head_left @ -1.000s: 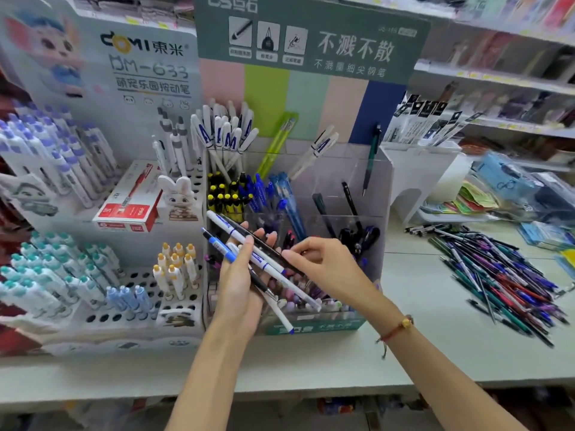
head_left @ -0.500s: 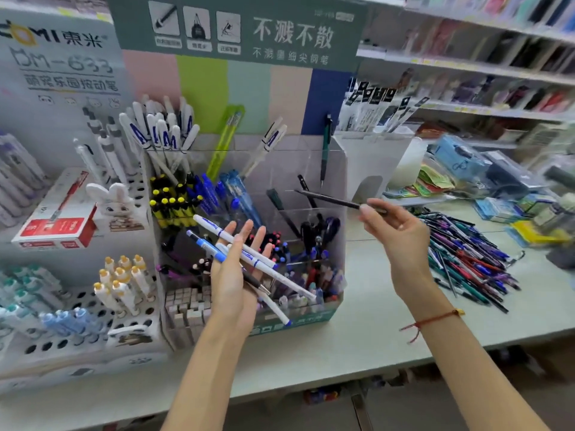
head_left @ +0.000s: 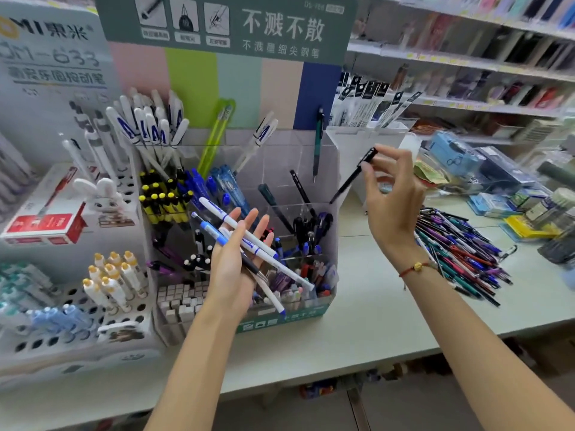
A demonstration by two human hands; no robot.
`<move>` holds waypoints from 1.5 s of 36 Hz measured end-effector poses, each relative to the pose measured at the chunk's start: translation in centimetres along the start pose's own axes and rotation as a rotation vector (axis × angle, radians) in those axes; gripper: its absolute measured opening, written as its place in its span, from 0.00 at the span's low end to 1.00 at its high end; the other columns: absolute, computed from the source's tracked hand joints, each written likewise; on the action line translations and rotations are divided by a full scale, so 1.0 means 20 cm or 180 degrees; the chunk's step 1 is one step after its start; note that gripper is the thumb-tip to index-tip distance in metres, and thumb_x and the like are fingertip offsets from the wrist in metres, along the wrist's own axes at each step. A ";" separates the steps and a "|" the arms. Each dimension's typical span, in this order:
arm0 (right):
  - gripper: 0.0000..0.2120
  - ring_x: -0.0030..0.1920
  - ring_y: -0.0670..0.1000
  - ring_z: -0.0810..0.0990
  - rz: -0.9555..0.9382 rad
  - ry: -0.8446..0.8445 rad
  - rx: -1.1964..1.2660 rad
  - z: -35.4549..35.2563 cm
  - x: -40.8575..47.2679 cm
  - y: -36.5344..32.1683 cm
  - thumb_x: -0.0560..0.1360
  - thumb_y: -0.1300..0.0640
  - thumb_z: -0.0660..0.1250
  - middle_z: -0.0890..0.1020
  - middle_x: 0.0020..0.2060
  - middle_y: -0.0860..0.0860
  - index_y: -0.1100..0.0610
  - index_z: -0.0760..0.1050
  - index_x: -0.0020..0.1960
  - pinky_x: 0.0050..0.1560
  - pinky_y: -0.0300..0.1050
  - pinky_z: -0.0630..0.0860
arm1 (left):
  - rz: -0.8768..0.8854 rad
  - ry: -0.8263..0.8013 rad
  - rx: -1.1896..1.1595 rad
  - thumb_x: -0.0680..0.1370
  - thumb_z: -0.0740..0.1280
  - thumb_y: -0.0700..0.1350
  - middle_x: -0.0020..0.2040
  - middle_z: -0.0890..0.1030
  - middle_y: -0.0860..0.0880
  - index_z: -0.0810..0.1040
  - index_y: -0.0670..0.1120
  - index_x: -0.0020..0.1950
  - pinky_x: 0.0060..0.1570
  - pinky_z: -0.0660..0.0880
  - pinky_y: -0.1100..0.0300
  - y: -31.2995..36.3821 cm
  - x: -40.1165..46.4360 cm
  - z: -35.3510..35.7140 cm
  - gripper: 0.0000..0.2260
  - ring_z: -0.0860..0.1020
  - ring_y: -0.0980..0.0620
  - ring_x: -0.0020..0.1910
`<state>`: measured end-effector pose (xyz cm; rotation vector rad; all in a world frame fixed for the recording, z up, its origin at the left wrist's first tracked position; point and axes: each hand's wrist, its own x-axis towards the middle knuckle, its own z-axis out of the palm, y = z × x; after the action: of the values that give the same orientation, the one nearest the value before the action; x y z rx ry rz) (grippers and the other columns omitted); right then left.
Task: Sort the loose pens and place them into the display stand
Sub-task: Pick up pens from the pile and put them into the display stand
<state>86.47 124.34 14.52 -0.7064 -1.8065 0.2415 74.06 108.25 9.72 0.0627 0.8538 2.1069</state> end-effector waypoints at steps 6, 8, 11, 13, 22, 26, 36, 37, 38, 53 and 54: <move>0.10 0.41 0.51 0.83 -0.0227 -0.0146 -0.0159 0.13 0.06 -0.01 0.77 0.60 0.68 0.84 0.45 0.55 0.63 0.73 0.56 0.39 0.41 0.77 | 0.0014 -0.0027 -0.0089 0.83 0.57 0.40 0.57 0.82 0.48 0.72 0.47 0.63 0.52 0.78 0.54 0.01 0.01 0.00 0.11 0.83 0.51 0.53; 0.11 0.40 0.52 0.82 -0.0362 -0.0626 -0.0541 0.18 0.07 0.03 0.77 0.59 0.67 0.84 0.43 0.54 0.60 0.74 0.58 0.37 0.40 0.74 | -0.0031 -0.0011 -0.0168 0.83 0.57 0.40 0.56 0.82 0.48 0.73 0.48 0.62 0.54 0.77 0.53 0.00 0.00 0.00 0.11 0.83 0.51 0.53; 0.10 0.46 0.53 0.79 -0.0626 -0.1195 -0.1064 0.24 0.06 0.08 0.78 0.55 0.66 0.83 0.43 0.53 0.54 0.77 0.59 0.42 0.46 0.76 | -0.0166 0.0034 -0.0330 0.83 0.57 0.41 0.56 0.82 0.47 0.74 0.47 0.63 0.57 0.76 0.52 -0.02 -0.02 0.01 0.11 0.82 0.51 0.53; 0.13 0.50 0.54 0.76 -0.0773 -0.1453 -0.1269 0.25 0.04 0.09 0.77 0.55 0.67 0.81 0.46 0.53 0.53 0.78 0.61 0.47 0.50 0.76 | -0.0218 0.0050 -0.0388 0.83 0.57 0.41 0.57 0.82 0.47 0.74 0.47 0.64 0.56 0.76 0.52 -0.03 -0.03 0.01 0.12 0.82 0.51 0.54; 0.12 0.37 0.44 0.78 0.1445 -0.2913 0.0470 0.04 -0.18 -0.14 0.77 0.44 0.65 0.82 0.42 0.48 0.52 0.78 0.51 0.40 0.37 0.74 | -0.0023 0.0023 -0.0581 0.83 0.57 0.40 0.56 0.82 0.49 0.72 0.46 0.64 0.51 0.78 0.55 -0.03 -0.01 0.02 0.12 0.83 0.52 0.52; 0.04 0.32 0.43 0.78 0.2148 -0.3545 0.1249 -0.05 -0.23 -0.14 0.75 0.54 0.70 0.84 0.37 0.50 0.52 0.82 0.48 0.33 0.35 0.74 | 0.0191 -0.0009 -0.0411 0.83 0.57 0.40 0.57 0.82 0.50 0.71 0.47 0.64 0.52 0.78 0.56 -0.03 0.01 0.04 0.11 0.82 0.53 0.54; 0.08 0.41 0.51 0.83 0.2498 -0.3227 0.1708 -0.06 -0.30 -0.21 0.73 0.55 0.72 0.86 0.41 0.54 0.56 0.82 0.51 0.46 0.44 0.82 | 0.0489 -0.0050 -0.0122 0.83 0.55 0.40 0.56 0.82 0.50 0.71 0.46 0.62 0.53 0.78 0.59 -0.06 0.00 0.07 0.09 0.83 0.53 0.52; 0.09 0.41 0.50 0.83 0.2498 -0.3337 0.1703 -0.07 -0.29 -0.20 0.73 0.57 0.73 0.86 0.41 0.54 0.57 0.82 0.52 0.46 0.45 0.82 | 0.0517 -0.0044 -0.0128 0.83 0.55 0.40 0.56 0.82 0.50 0.71 0.46 0.62 0.52 0.79 0.59 -0.05 0.00 0.06 0.09 0.83 0.53 0.52; 0.10 0.41 0.50 0.83 0.2517 -0.3497 0.1714 -0.09 -0.28 -0.20 0.72 0.58 0.73 0.86 0.40 0.53 0.57 0.82 0.53 0.45 0.43 0.81 | 0.0555 -0.0041 -0.0138 0.83 0.55 0.40 0.55 0.81 0.50 0.71 0.46 0.62 0.51 0.79 0.60 -0.03 0.01 0.04 0.09 0.83 0.53 0.52; 0.13 0.47 0.55 0.85 0.3073 -0.4100 0.2039 -0.07 -0.34 -0.27 0.74 0.56 0.70 0.85 0.48 0.55 0.58 0.78 0.58 0.48 0.41 0.80 | 0.0662 0.0043 -0.0480 0.83 0.56 0.40 0.52 0.82 0.50 0.71 0.45 0.59 0.48 0.80 0.60 0.04 0.03 -0.01 0.07 0.83 0.53 0.51; 0.12 0.47 0.55 0.85 0.3065 -0.4006 0.2096 -0.07 -0.35 -0.27 0.74 0.59 0.70 0.85 0.47 0.56 0.59 0.79 0.57 0.50 0.41 0.80 | 0.0656 0.0043 -0.0472 0.83 0.56 0.40 0.52 0.82 0.50 0.71 0.45 0.59 0.48 0.80 0.60 0.04 0.03 -0.01 0.07 0.83 0.53 0.51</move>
<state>87.35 115.84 12.16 -0.9584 -2.0771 2.1995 73.02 108.26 9.96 0.0603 0.7220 2.3603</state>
